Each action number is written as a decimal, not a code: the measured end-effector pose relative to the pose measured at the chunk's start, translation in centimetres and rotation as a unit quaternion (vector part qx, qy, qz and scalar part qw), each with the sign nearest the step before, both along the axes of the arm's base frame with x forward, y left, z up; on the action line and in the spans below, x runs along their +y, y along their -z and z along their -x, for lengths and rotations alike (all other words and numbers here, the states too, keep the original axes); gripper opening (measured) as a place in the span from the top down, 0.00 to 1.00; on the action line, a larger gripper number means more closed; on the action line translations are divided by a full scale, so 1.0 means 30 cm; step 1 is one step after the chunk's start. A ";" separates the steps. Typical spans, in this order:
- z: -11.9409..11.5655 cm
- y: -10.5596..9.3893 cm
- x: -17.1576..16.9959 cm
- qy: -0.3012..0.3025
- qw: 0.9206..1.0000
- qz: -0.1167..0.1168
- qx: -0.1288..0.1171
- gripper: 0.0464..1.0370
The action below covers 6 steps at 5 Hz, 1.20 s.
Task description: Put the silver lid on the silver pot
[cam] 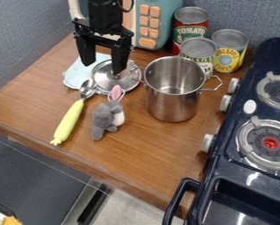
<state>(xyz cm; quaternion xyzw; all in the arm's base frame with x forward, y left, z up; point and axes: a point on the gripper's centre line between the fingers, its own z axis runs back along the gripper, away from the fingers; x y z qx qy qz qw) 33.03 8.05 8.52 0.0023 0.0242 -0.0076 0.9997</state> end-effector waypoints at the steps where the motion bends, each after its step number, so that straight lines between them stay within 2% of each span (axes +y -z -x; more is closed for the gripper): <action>1: -0.031 0.015 0.033 -0.010 1.000 -0.027 -0.005 0.04; 2: -0.063 0.047 0.041 0.001 0.997 -0.076 0.000 0.04; 3: -0.108 0.078 0.048 0.004 0.992 -0.125 -0.005 0.04; 4: -0.141 0.113 0.050 0.017 0.992 -0.123 -0.008 0.04; 5: -0.160 0.143 0.070 0.001 0.996 -0.091 -0.009 0.04; 6: -0.163 0.171 0.086 -0.010 0.997 -0.074 -0.004 0.04</action>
